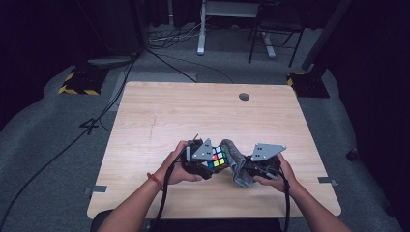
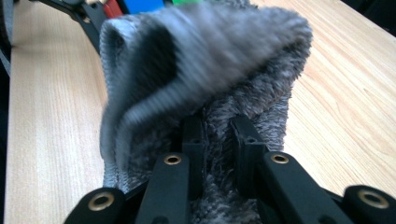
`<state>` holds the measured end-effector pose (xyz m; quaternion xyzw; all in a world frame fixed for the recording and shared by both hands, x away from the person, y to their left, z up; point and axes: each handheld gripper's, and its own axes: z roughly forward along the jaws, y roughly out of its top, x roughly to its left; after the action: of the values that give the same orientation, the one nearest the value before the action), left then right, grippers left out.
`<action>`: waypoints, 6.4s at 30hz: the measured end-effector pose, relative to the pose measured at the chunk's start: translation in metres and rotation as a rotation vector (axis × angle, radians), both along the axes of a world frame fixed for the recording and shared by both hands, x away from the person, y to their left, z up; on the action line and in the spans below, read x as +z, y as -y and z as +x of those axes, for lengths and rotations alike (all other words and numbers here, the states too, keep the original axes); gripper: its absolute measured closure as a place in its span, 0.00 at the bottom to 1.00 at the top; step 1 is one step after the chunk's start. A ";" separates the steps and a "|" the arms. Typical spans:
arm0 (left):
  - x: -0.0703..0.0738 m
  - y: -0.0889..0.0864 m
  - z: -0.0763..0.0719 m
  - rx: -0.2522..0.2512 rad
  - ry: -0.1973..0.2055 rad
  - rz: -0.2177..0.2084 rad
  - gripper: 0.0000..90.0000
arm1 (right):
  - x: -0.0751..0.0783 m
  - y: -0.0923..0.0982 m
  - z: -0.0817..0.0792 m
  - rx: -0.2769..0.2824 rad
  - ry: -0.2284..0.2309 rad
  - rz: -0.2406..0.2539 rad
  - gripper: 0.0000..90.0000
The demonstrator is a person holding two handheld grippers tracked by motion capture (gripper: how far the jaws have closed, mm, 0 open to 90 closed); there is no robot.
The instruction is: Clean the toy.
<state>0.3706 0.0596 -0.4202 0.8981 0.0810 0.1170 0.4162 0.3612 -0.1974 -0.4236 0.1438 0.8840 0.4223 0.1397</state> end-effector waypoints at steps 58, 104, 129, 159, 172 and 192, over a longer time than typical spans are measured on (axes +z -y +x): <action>-0.005 0.009 -0.003 -0.027 0.008 -0.010 0.36 | 0.003 0.010 0.007 0.030 -0.084 0.189 0.88; -0.026 0.013 0.007 -0.037 -0.197 -0.062 0.35 | -0.011 0.001 0.002 0.042 -0.047 0.079 0.88; -0.018 0.022 -0.006 -0.048 -0.015 0.046 0.37 | 0.005 -0.005 -0.008 0.049 -0.001 0.115 0.88; -0.016 0.018 -0.007 -0.044 0.050 0.047 0.36 | -0.016 0.009 0.009 0.083 -0.149 0.163 0.88; -0.006 0.015 -0.011 -0.052 0.076 -0.025 0.37 | -0.018 -0.002 0.009 0.056 -0.123 0.087 0.87; -0.009 0.013 -0.004 -0.042 0.039 -0.027 0.37 | -0.002 0.007 -0.001 0.080 -0.084 0.126 0.87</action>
<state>0.3668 0.0462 -0.4291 0.8913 0.0554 0.1245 0.4324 0.3601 -0.2041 -0.4257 0.1343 0.8657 0.4761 0.0762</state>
